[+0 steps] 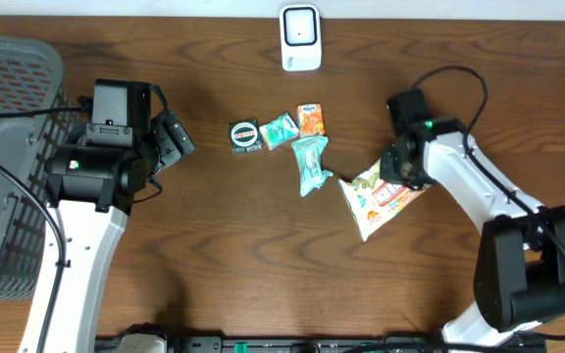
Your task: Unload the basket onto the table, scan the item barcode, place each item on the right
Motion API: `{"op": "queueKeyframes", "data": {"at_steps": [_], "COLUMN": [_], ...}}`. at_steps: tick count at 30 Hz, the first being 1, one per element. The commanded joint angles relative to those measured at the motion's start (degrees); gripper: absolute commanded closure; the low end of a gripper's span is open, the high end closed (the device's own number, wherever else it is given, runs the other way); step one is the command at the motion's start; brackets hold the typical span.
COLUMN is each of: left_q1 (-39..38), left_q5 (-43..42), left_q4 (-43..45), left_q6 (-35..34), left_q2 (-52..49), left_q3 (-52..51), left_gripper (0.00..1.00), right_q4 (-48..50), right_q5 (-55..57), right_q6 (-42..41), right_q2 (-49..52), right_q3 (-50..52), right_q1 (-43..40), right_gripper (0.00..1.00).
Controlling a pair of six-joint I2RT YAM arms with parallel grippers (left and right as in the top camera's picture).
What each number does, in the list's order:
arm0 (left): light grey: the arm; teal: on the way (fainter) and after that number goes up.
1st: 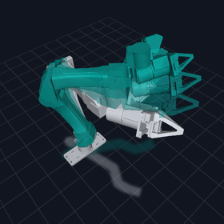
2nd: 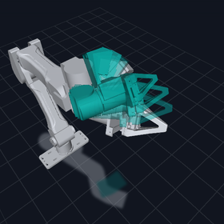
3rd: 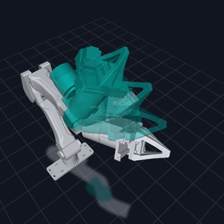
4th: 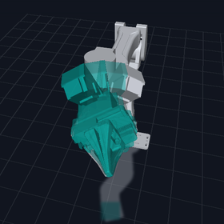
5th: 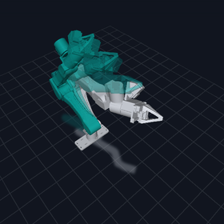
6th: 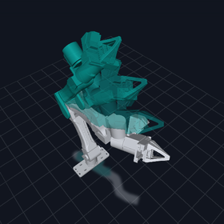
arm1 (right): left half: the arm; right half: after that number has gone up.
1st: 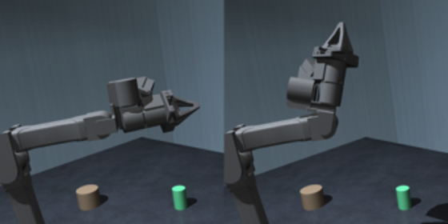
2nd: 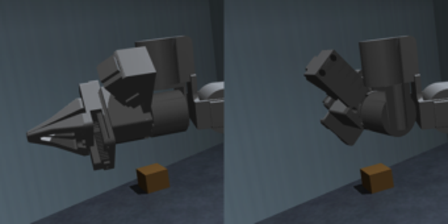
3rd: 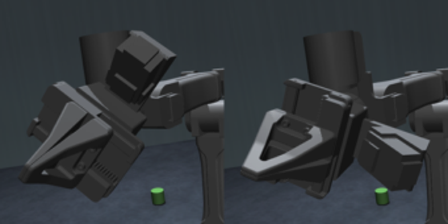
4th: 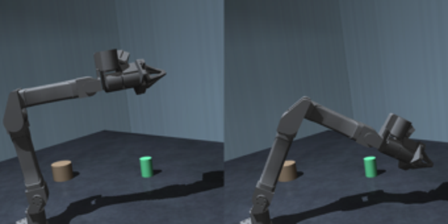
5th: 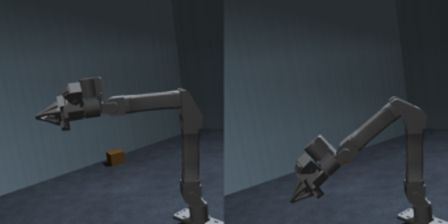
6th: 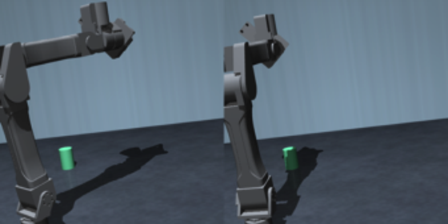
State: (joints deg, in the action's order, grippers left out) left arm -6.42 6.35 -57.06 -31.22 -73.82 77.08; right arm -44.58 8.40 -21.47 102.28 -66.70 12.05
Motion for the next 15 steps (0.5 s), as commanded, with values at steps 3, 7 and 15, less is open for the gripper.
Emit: {"op": "queueKeyframes", "data": {"at_steps": [3,7,15], "left_q1": [0.24,0.24,0.24], "left_q5": [0.35,0.35,0.35], "left_q4": [-0.15,-0.15,-0.15], "left_q6": [0.57,0.57,0.57], "left_q2": [0.09,0.09,0.09], "left_q3": [0.79,0.79,0.79], "left_gripper": [0.02,0.02,0.02], "right_q4": [6.71,-1.27,-24.98], "right_q5": [1.79,-2.95,-17.75], "right_q6": [-1.88,0.42,10.43], "right_q2": [2.75,2.25,2.25], "right_q3": [4.48,-2.4,-20.17], "right_q1": [-6.34,-9.2,-6.29], "right_gripper": [0.87,0.87,0.85]}}
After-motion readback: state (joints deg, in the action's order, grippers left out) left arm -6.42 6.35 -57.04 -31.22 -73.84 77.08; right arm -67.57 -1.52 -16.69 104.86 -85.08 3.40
